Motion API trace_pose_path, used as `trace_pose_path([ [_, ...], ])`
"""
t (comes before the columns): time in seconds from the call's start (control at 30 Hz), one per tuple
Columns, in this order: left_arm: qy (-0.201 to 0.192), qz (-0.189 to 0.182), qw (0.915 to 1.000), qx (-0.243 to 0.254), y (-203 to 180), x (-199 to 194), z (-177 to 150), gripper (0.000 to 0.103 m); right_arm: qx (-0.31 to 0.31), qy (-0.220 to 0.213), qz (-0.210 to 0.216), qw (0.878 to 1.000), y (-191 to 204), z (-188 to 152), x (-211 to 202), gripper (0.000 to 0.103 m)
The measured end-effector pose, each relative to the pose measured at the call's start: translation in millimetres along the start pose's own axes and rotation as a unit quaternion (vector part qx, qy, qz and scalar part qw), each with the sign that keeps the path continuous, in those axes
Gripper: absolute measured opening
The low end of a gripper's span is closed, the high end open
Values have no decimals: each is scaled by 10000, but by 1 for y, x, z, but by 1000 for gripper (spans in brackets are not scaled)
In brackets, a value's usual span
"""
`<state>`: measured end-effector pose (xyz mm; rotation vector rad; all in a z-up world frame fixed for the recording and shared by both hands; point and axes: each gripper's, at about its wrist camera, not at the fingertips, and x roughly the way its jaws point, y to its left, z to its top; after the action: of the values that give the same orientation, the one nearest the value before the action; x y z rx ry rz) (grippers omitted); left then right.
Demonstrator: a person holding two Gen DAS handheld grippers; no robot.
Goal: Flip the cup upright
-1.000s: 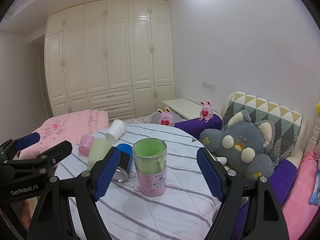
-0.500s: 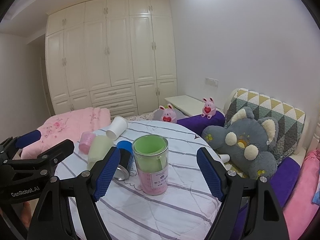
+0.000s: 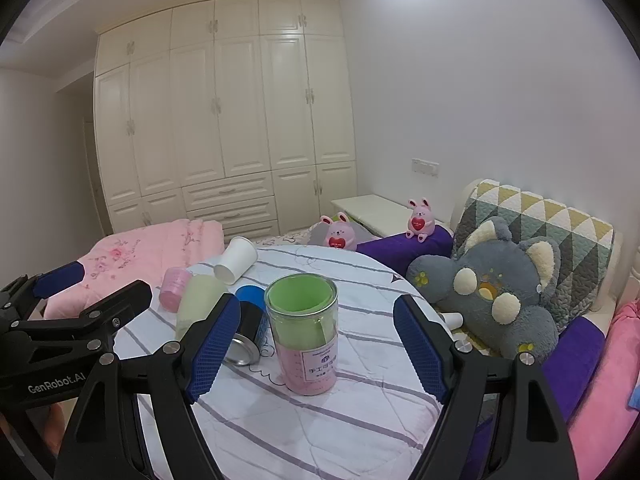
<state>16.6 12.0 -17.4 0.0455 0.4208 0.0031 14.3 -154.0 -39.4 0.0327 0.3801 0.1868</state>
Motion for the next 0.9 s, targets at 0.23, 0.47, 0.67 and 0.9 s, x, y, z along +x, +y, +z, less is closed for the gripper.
trace_pose_path([
  [0.23,-4,-70,10000,-28,0,1,-1,103,-6,-2,-22,10000,0,0,0,80],
  [0.47,-13,-78,10000,-31,0,2,-2,103,-18,46,-41,10000,1,1,2,80],
  [0.67,-56,-73,9999,-47,2,4,-3,103,-34,95,-37,9999,2,-1,4,80],
  [0.9,-54,-74,9999,-61,3,4,-3,103,-44,130,-21,9999,2,-1,7,80],
])
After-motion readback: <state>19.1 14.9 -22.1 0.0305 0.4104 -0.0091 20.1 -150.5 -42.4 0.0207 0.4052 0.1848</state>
